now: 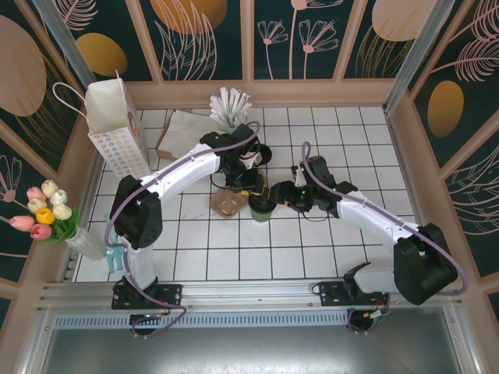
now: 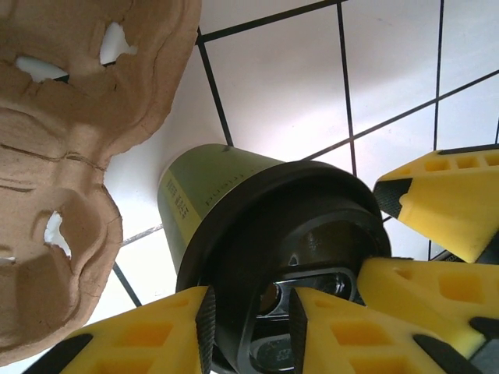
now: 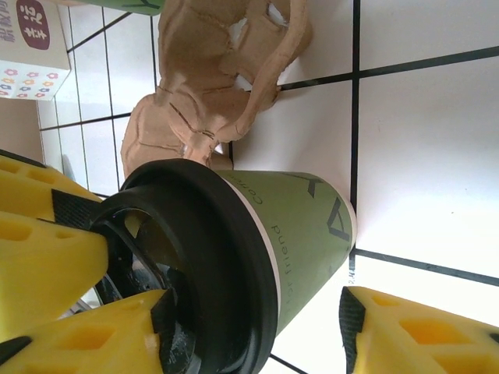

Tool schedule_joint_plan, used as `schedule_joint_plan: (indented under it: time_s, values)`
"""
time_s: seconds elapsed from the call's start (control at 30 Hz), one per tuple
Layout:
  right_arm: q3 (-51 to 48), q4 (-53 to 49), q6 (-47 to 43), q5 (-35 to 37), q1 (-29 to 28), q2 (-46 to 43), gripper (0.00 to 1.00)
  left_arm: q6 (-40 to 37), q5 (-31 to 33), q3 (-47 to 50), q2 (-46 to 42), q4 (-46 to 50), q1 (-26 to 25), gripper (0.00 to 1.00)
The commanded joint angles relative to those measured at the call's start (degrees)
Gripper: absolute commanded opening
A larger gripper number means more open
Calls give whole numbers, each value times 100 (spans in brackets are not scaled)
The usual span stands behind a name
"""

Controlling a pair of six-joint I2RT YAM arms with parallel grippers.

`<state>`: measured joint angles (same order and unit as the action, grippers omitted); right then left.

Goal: Pack the takeout coffee

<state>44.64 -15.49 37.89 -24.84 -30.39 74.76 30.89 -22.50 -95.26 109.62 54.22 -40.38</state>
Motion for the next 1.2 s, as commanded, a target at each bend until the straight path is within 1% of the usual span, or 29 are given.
schedule_joint_plan:
  time_s: [0.0,0.13,0.2,0.3,0.4,0.47,0.53,0.6,0.87,1.03,1.17]
  values:
    - [206,-184,-88,94,-63,-19,62,-111,-11,-168,-226,133,13,34]
    - [313,-204,-132,63,-63,46,67,-123,23,-169,-321,179,26,37]
    - [358,-197,-150,71,-179,56,70,-97,89,-148,-399,173,56,40]
    - [434,-195,-198,85,-245,74,74,86,357,-8,-617,67,170,44]
    - [495,-251,-212,173,-292,160,76,421,593,405,-934,-311,356,46]
    - [530,-367,-188,400,-318,256,74,571,771,724,-1061,-412,438,47]
    - [565,-491,-160,672,-331,364,67,661,592,1082,-1107,-748,485,47]
    - [589,-551,-180,752,-341,461,65,730,314,1383,-1110,-1045,489,47]
    - [611,-453,-199,586,-439,596,61,883,-223,2047,-1109,-1788,489,45]
    - [606,-455,-194,567,-459,625,60,900,-463,2234,-1105,-1996,492,41]
    - [587,-477,-194,609,-476,636,58,939,-640,2362,-1023,-2159,495,34]
